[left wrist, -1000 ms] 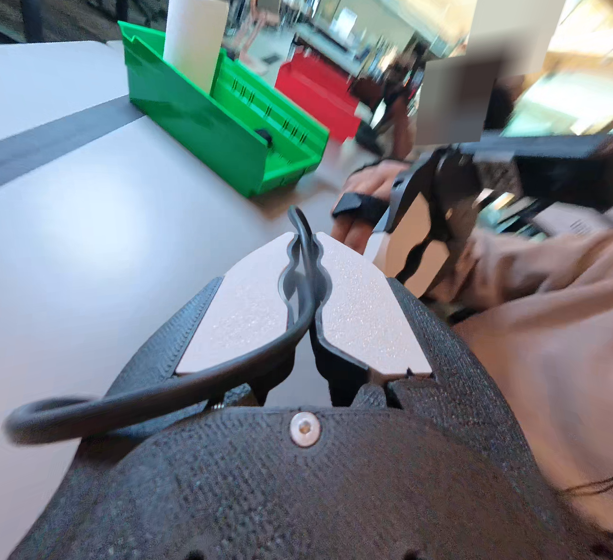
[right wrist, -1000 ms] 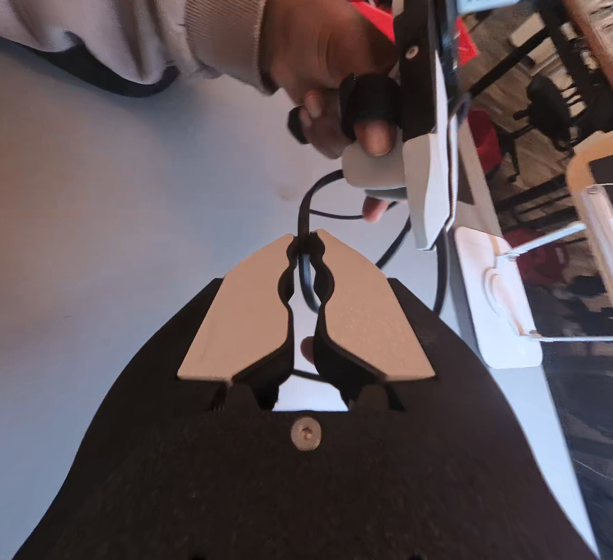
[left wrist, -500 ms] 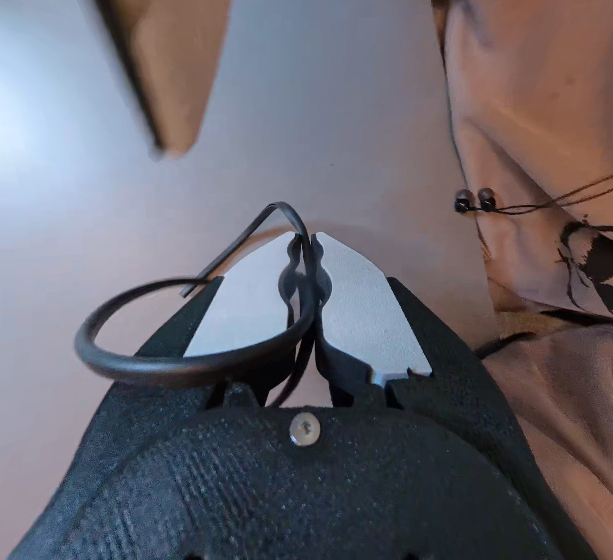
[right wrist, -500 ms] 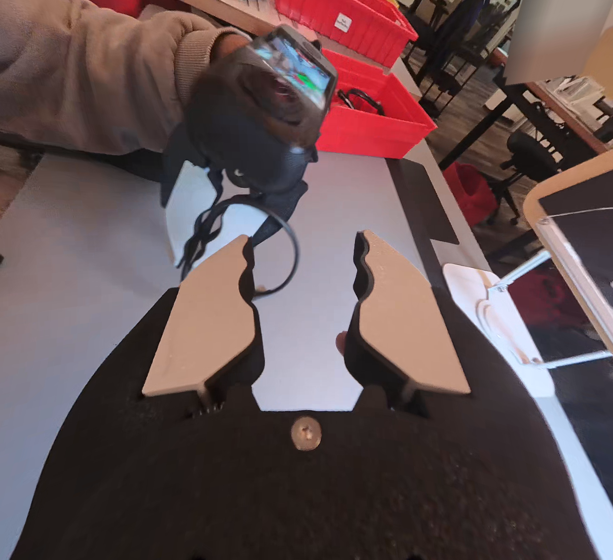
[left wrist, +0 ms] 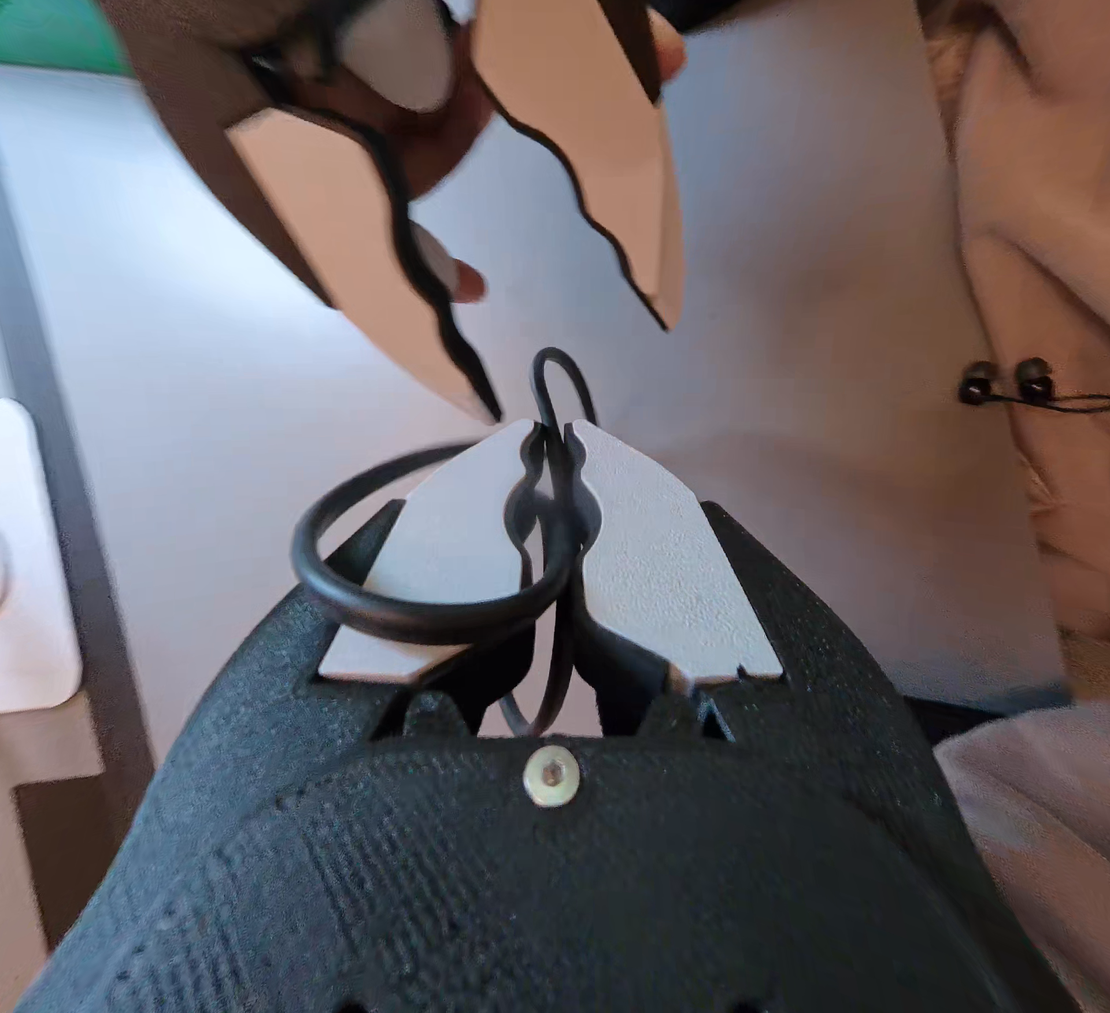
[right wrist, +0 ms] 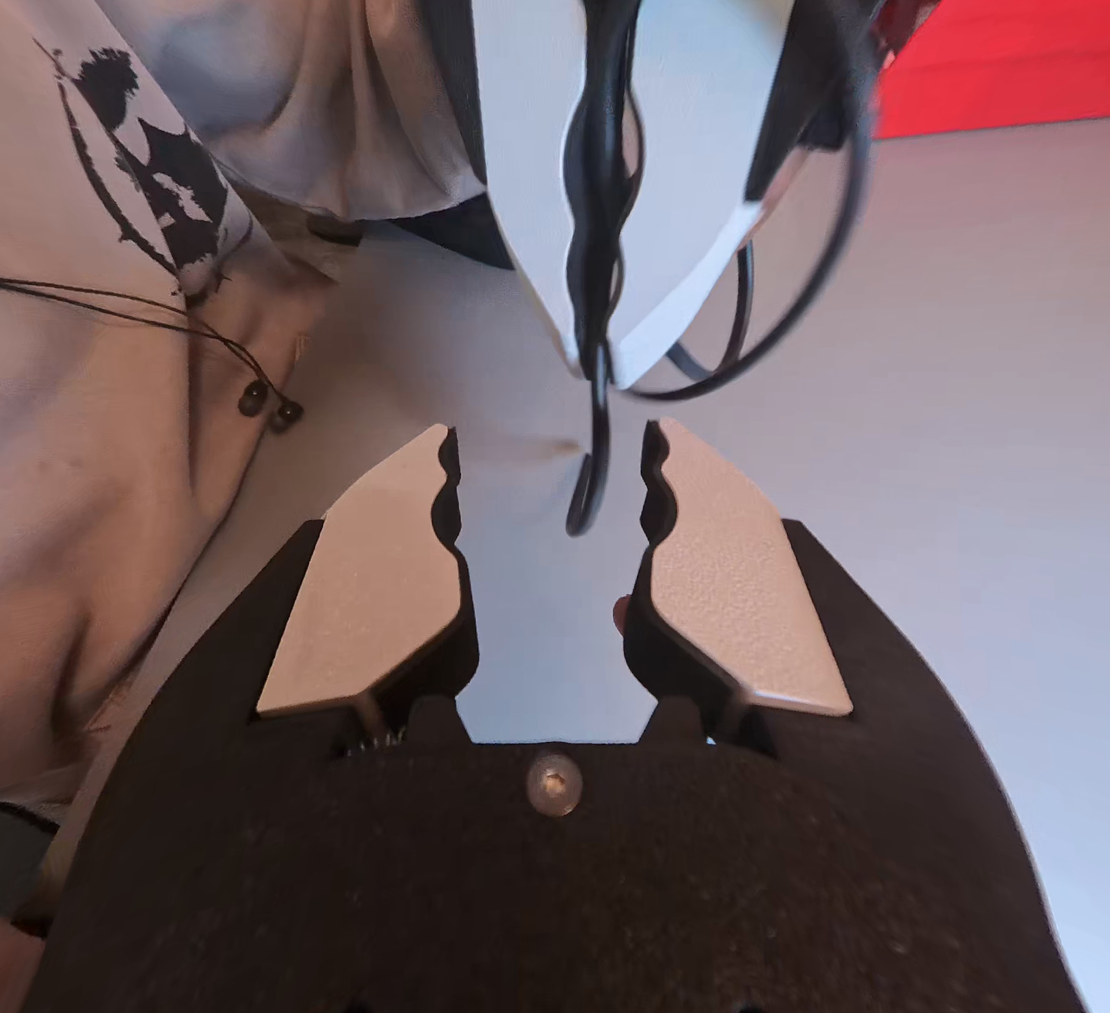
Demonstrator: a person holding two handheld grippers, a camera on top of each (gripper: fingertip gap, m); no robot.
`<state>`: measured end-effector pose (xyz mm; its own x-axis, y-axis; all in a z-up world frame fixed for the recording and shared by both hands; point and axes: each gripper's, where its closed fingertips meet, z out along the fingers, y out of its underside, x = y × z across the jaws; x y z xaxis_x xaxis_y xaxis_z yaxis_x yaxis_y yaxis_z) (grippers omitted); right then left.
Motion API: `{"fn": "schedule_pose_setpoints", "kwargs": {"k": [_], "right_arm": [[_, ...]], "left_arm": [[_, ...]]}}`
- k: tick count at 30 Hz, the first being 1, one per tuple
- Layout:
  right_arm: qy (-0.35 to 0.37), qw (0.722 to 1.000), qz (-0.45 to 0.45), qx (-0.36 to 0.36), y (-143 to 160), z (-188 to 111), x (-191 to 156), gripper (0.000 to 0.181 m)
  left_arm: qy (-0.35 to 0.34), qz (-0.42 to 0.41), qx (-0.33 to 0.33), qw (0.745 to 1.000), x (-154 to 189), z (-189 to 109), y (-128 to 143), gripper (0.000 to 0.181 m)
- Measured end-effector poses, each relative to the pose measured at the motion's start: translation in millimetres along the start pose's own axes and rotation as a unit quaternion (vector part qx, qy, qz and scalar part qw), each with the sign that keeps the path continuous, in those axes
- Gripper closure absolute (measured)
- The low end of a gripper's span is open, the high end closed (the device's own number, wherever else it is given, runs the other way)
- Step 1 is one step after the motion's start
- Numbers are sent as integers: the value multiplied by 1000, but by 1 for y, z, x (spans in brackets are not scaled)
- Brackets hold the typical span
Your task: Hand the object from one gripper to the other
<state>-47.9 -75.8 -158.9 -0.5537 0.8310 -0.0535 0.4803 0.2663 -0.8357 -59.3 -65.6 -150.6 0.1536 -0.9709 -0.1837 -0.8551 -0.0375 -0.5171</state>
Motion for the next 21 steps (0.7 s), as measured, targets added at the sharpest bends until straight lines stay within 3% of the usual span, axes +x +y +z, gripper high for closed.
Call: {"fn": "schedule_pose_setpoints", "kwargs": {"k": [5, 8, 13, 15, 18, 20, 21], "right_arm": [[112, 993, -28, 26, -12, 4, 34, 126], [125, 991, -23, 34, -14, -11, 38, 124], [177, 982, -42, 42, -23, -34, 46, 90], [159, 986, -47, 26, -21, -19, 40, 76], [80, 995, -47, 29, -18, 9, 18, 73], [14, 998, -36, 40, -16, 19, 0, 85], [-17, 998, -33, 45, -16, 19, -8, 101]], "left_arm": [[-61, 11, 65, 996, -16, -22, -19, 175], [-49, 16, 62, 997, -10, -27, -16, 175], [30, 33, 55, 997, 19, -20, -16, 175], [86, 52, 60, 993, 39, -14, -22, 174], [157, 77, 52, 983, 67, -8, -24, 175], [180, 86, 59, 978, 76, -8, -27, 175], [176, 86, 63, 979, 74, -9, -28, 175]]}}
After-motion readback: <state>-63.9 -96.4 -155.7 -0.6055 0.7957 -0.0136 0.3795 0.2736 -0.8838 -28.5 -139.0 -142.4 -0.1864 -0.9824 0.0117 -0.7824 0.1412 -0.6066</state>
